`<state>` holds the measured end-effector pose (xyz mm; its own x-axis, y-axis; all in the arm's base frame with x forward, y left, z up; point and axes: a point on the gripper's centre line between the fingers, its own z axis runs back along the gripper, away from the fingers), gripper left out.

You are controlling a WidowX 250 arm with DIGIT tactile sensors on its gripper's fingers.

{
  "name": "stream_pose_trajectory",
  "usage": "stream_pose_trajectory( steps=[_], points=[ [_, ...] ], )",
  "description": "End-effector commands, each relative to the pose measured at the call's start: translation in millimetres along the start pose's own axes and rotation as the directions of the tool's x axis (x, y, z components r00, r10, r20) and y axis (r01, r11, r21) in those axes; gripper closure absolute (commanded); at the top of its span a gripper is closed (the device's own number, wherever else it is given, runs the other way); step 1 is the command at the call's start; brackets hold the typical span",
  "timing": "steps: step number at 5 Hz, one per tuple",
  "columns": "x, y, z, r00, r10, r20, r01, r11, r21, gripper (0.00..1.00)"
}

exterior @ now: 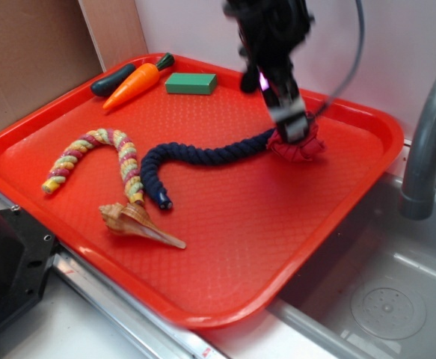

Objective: Grab the red paper.

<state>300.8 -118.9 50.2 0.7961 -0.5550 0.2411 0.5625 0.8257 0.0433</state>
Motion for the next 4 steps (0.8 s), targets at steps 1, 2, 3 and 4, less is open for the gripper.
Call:
stream_pose_trajectory(
  steps=[1,2,3,4],
  points=[
    [22,-40,-28,0.995,-0.089,0.052,0.090,0.996,-0.021,1.00],
    [25,-45,-24,0.993,-0.102,0.055,0.103,0.995,-0.013,1.00],
    [20,-34,14,0.998,-0.043,0.039,0.043,0.999,0.003,1.00],
    [-17,-8,74,0.979,0.203,-0.017,-0.202,0.979,0.038,1.00]
  ],
)
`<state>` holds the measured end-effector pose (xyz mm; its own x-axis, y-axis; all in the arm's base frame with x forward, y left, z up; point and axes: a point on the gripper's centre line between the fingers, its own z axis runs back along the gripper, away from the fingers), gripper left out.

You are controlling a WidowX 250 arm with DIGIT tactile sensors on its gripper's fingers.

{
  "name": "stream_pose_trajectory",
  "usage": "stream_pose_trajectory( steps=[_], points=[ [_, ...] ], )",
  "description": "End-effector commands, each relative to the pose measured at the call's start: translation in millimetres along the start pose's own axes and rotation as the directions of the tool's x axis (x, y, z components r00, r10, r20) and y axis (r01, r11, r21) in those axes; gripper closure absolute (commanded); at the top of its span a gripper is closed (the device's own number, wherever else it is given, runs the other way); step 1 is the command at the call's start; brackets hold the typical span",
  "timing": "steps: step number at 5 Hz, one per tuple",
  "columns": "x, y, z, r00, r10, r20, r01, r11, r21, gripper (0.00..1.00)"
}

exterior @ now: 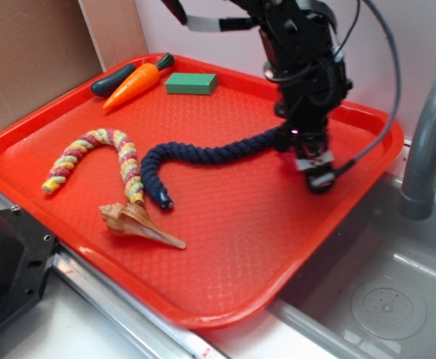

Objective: Grab the red paper.

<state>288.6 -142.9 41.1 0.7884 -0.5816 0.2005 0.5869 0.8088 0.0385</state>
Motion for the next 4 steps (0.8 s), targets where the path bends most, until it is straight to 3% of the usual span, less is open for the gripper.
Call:
stream_pose_trajectory(
  steps=[1,2,3,4],
  points=[
    [-73,37,139,0.878,0.475,0.064,-0.476,0.880,0.001,1.00],
    [-123,45,198,0.736,0.667,0.119,-0.674,0.738,0.035,1.00],
    [-130,51,251,0.617,0.774,0.138,-0.786,0.614,0.073,1.00],
    [-122,59,246,0.610,0.788,0.088,-0.792,0.603,0.093,1.00]
  ],
)
